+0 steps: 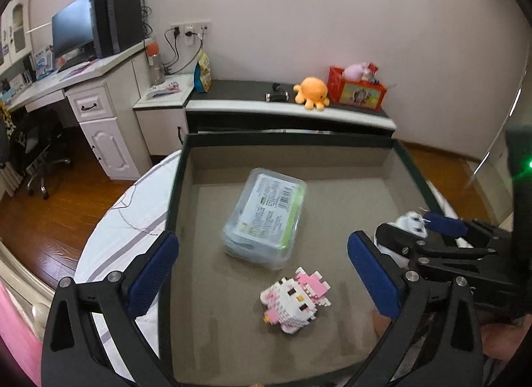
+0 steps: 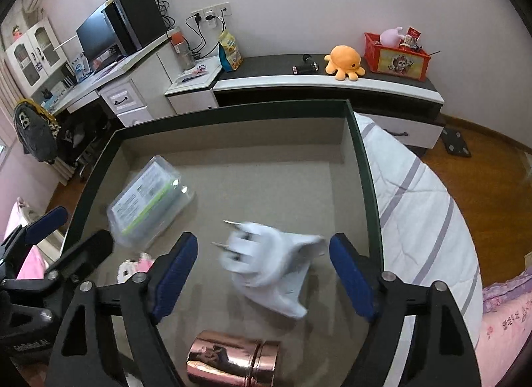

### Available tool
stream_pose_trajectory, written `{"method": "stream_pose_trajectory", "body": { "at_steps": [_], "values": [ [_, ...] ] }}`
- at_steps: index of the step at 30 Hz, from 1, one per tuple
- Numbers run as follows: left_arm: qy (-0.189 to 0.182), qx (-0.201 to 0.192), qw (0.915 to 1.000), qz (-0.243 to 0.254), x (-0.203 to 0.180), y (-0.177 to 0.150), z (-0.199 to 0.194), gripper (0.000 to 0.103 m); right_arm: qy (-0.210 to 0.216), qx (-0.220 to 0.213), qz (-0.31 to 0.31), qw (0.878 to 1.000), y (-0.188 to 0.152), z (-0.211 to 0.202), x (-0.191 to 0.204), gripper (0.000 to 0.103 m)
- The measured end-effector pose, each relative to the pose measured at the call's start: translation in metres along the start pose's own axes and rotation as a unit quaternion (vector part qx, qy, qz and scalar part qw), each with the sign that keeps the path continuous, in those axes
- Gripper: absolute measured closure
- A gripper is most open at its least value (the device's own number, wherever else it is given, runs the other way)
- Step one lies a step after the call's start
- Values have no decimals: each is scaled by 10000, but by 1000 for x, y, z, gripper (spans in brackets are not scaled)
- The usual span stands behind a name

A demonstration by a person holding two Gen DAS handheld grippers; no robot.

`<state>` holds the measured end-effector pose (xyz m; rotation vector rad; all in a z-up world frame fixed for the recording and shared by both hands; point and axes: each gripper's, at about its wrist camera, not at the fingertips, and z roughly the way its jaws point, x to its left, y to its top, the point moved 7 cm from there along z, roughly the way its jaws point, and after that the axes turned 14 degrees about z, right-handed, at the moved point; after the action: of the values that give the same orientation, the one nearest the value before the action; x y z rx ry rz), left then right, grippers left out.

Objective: Organize rigid objects

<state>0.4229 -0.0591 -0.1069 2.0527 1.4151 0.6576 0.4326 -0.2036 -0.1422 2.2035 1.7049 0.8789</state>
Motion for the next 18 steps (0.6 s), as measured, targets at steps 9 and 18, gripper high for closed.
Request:
{"method": "stream_pose_trajectory", "body": {
  "at_steps": [9, 18],
  "values": [
    [219, -576, 9979, -211, 16, -13, -66, 0, 60, -507, 13, 9987, -5, -45, 7, 0],
    [406, -1038, 9934, -276, 12, -31, -130, 0, 97, -1599, -101, 9870, -27, -137, 24, 0]
  ]
}}
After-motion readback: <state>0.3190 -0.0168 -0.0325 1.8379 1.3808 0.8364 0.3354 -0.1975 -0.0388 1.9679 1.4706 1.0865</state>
